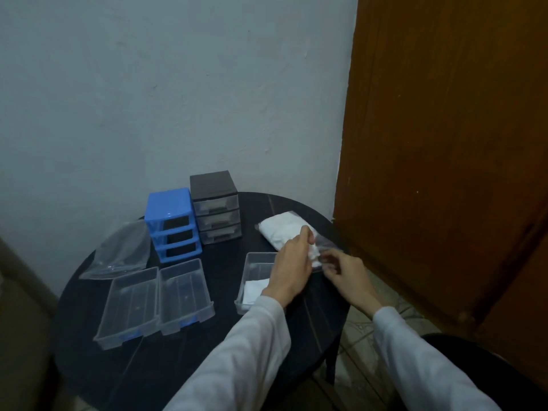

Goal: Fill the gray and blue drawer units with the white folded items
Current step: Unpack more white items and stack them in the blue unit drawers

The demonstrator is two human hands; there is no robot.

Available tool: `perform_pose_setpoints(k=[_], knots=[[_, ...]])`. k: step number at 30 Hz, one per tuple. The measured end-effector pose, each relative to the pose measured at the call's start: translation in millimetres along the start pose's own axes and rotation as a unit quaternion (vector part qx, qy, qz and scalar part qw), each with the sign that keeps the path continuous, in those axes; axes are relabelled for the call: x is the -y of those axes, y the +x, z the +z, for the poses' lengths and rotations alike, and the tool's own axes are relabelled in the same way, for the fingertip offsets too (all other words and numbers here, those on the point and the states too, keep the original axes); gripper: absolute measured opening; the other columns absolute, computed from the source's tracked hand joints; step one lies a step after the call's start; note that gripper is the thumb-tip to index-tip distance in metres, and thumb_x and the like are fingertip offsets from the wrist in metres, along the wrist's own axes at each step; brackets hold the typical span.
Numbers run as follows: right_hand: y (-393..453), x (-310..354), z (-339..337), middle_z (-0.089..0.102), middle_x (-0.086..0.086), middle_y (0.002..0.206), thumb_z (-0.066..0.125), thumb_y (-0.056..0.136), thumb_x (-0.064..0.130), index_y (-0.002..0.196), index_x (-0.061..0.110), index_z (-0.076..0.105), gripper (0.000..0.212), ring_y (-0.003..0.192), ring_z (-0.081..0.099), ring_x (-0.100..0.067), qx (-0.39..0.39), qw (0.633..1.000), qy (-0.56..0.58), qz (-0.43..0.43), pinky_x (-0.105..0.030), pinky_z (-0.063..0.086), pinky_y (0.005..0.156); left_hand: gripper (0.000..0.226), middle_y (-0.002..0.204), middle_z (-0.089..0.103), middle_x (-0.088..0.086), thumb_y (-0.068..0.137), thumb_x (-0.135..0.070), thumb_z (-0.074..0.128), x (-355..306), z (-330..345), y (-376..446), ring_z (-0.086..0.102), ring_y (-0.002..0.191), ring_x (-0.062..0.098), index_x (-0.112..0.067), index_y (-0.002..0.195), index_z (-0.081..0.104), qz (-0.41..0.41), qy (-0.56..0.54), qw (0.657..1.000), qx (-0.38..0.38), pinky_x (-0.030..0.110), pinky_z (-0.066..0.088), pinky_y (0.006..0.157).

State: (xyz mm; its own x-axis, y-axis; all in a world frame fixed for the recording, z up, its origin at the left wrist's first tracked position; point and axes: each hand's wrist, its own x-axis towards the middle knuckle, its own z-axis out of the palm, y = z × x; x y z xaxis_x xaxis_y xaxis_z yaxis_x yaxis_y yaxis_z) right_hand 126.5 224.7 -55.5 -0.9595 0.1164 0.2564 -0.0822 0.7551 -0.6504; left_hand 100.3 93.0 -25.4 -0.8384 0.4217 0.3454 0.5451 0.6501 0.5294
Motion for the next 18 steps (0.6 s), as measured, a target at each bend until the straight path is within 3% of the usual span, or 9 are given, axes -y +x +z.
perform_pose_setpoints(k=[2,4,7,10,13,15,18], knots=[[2,0,2,0.065,-0.006,0.111,0.057,0.089,0.007,0.118,0.008,0.059,0.029,0.085,0.055,-0.004,-0.001,1.0,0.017,-0.001,0.004,0.039,0.067,0.017,0.075,0.052,0.003,0.087,0.001,0.044,3,1,0,0.045,0.065,0.021,-0.014,0.085,0.038,0.009,-0.026,0.999,-0.018,0.029,0.033,0.062],[3,1,4,0.065,-0.004,0.11,0.058,0.091,0.014,0.121,0.009,0.058,0.031,0.085,0.054,-0.003,-0.003,1.0,0.015,-0.002,0.0,0.04,0.068,0.017,0.069,0.048,-0.003,0.089,-0.003,0.045,6,2,0,0.044,0.064,0.016,-0.015,0.077,0.041,0.008,-0.055,0.998,-0.027,0.026,0.033,0.061],[7,-1,6,0.066,-0.004,0.108,0.058,0.091,0.02,0.12,0.011,0.059,0.03,0.085,0.055,-0.004,-0.017,1.0,0.02,0.007,-0.012,0.043,0.075,0.021,0.092,0.065,0.007,0.088,-0.001,0.046,10,2,0,0.059,0.086,0.019,-0.01,0.094,0.064,-0.011,-0.092,0.995,-0.026,0.026,0.046,0.076],[8,0,6,0.067,-0.003,0.1,0.059,0.09,0.021,0.113,0.014,0.062,0.024,0.084,0.06,-0.009,-0.03,0.999,0.029,0.014,-0.016,0.047,0.074,0.032,0.114,0.066,0.011,0.089,0.001,0.048,12,3,-2,0.06,0.107,0.02,-0.008,0.115,0.064,-0.028,-0.11,0.993,-0.03,0.024,0.045,0.096],[8,2,7,0.067,-0.002,0.092,0.062,0.088,0.022,0.107,0.016,0.064,0.02,0.083,0.062,-0.013,-0.04,0.999,0.019,0.015,-0.027,0.052,0.076,0.034,0.12,0.064,0.007,0.087,-0.01,0.062,13,5,-1,0.058,0.111,0.017,-0.012,0.121,0.061,-0.031,-0.099,0.994,-0.024,0.023,0.043,0.097],[9,3,7,0.067,-0.002,0.092,0.063,0.087,0.019,0.106,0.015,0.066,0.02,0.08,0.061,-0.012,-0.052,0.998,0.016,0.019,-0.027,0.052,0.076,0.039,0.12,0.063,0.005,0.083,-0.016,0.068,15,8,1,0.058,0.11,0.017,-0.014,0.121,0.061,-0.03,-0.087,0.995,-0.03,0.023,0.044,0.096],[9,3,8,0.064,0.0,0.087,0.062,0.087,0.016,0.106,0.013,0.066,0.02,0.077,0.058,-0.01,-0.068,0.997,0.017,0.026,-0.024,0.051,0.073,0.037,0.119,0.064,0.005,0.083,-0.008,0.065,15,10,3,0.058,0.11,0.017,-0.014,0.12,0.061,-0.037,-0.067,0.996,-0.042,0.026,0.046,0.097]])
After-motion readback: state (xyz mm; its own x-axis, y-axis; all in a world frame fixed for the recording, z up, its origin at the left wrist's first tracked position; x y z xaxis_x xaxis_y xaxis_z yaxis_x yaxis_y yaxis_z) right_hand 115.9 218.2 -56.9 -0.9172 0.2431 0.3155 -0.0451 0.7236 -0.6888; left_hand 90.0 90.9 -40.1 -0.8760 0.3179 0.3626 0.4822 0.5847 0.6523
